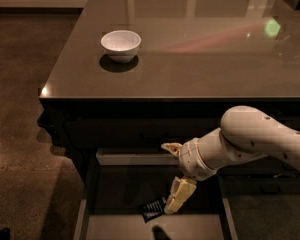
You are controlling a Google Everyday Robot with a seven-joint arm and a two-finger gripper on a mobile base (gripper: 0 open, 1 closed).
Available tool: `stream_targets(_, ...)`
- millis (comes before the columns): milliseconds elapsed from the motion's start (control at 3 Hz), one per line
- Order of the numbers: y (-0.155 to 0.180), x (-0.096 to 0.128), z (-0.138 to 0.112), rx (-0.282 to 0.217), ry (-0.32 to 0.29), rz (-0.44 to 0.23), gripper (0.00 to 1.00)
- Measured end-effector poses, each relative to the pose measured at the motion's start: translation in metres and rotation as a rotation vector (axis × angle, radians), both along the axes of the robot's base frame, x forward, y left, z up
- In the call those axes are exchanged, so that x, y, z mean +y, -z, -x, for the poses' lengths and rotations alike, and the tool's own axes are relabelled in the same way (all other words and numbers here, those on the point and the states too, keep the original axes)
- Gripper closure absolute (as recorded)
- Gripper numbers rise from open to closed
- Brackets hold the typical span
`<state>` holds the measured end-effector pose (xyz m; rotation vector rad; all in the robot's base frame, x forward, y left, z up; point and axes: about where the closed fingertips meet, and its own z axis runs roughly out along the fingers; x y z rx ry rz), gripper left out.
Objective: Pick rxbar blueberry from middle drawer and place on counter
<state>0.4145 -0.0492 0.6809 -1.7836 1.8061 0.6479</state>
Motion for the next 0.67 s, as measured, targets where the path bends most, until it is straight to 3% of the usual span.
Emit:
stream_targets(333, 0.017, 0.005, -0.002, 0.016, -0.009, -0.034, 0.0)
stream_targets(667, 0.063, 0.006, -0.009, -0.001, 0.001, -0.1, 0.0)
